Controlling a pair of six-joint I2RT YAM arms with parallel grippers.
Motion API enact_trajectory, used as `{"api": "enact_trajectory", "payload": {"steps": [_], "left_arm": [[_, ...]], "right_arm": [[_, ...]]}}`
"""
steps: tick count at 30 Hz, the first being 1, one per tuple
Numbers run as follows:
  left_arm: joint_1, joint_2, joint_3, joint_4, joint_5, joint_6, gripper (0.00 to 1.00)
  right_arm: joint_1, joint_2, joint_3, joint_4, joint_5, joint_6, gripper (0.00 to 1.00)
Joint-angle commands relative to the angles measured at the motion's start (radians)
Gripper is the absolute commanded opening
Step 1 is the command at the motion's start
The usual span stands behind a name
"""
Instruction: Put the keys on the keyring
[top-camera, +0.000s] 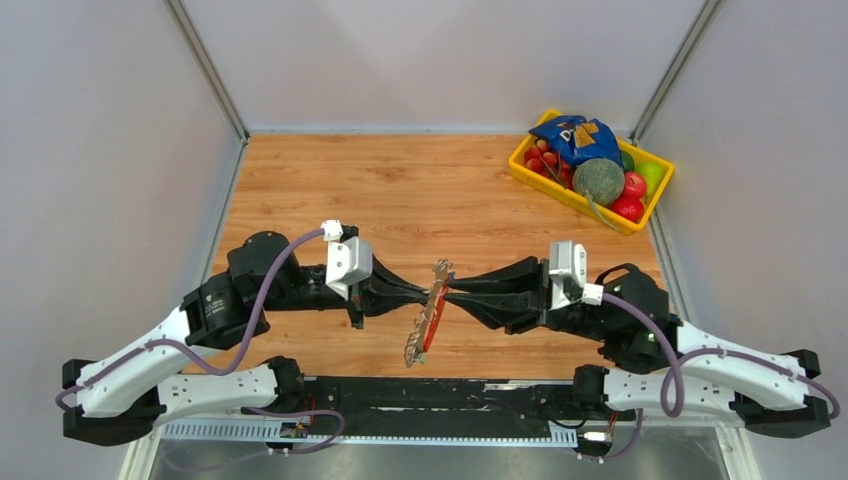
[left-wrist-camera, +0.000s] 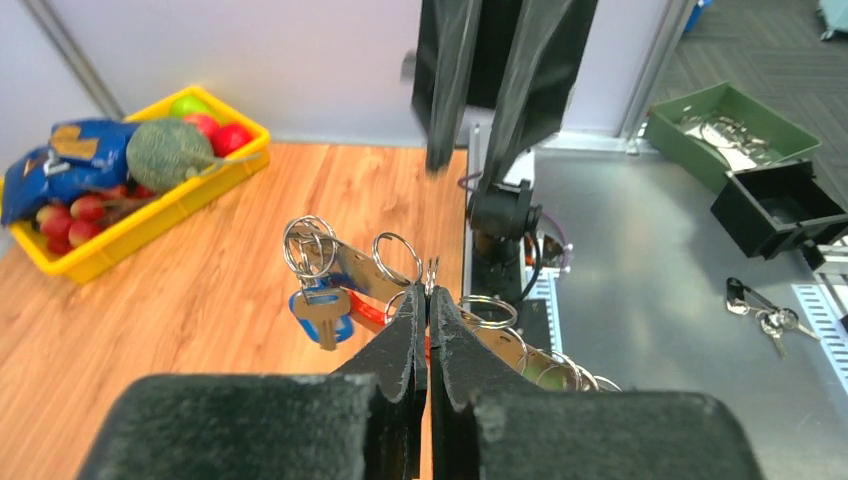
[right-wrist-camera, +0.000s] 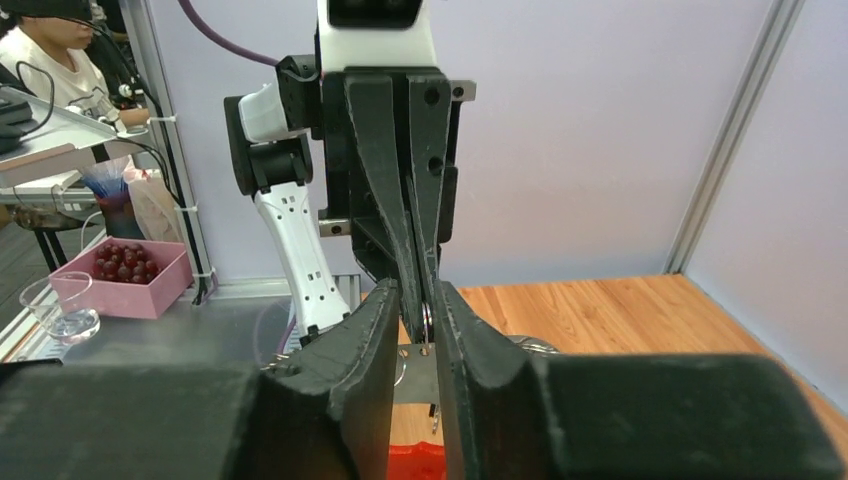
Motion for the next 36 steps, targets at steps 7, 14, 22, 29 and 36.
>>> {"api": "enact_trajectory", "payload": {"steps": [7, 14, 22, 29, 36], "left_arm": [[-0.004, 0.064, 0.144, -0.298, -0.069, 0.069, 0.0], [-0.004, 0.157, 0.207, -0.423, -0.058, 0.108, 0.0], [-0.004, 0.188, 0.211, -0.498, -0.037, 0.133, 0.0], [-0.004, 0.178, 0.195, -0.518, -0.031, 0.142, 0.0], [-0.003, 0.161, 0.178, -0.504, -0.016, 0.145, 0.0]], "right_arm": [[0.003, 0.068, 0.313, -0.557, 0.061, -0.045, 0.36], [0.003, 0.238, 0.48, -0.775, 0.019, -0.1, 0.4], [0.003, 0.322, 0.524, -0.873, -0.016, -0.16, 0.36], [0.003, 0.326, 0.508, -0.891, -0.019, -0.178, 0.39], [0.003, 0.33, 0.48, -0.858, -0.015, -0.188, 0.39]]}}
